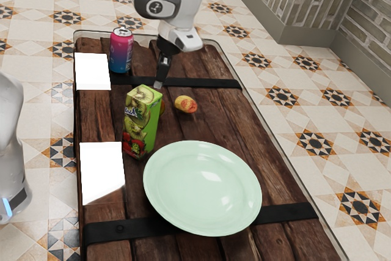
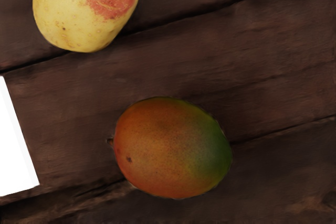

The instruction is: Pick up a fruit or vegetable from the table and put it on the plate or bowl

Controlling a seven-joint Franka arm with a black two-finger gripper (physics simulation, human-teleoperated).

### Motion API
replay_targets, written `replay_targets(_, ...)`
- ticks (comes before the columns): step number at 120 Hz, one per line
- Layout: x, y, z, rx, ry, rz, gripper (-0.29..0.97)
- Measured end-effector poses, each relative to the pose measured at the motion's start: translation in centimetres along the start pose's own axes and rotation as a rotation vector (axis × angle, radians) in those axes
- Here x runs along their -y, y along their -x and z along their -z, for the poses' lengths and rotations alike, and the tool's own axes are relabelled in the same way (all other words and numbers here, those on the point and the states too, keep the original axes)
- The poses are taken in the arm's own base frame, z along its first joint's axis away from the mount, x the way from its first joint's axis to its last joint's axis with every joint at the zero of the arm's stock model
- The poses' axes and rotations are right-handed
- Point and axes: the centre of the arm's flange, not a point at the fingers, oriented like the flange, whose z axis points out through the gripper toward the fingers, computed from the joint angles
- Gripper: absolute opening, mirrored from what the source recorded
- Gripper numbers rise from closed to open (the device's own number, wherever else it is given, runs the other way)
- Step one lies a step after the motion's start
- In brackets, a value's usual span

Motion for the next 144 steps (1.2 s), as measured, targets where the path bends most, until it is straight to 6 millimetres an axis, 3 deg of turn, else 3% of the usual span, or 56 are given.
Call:
replay_targets(20, 0.2, 0.7, -3.6, 0.035, 0.032, -0.022, 0.68)
replay_targets(37, 0.5, 0.8, -5.4, 0.025, 0.030, -0.039, 0.68)
replay_targets(78, 0.6, 0.4, -6.3, 0.005, -0.006, -0.086, 0.68)
replay_targets(144, 1.0, -0.7, -10.1, 0.011, 0.039, -0.086, 0.68)
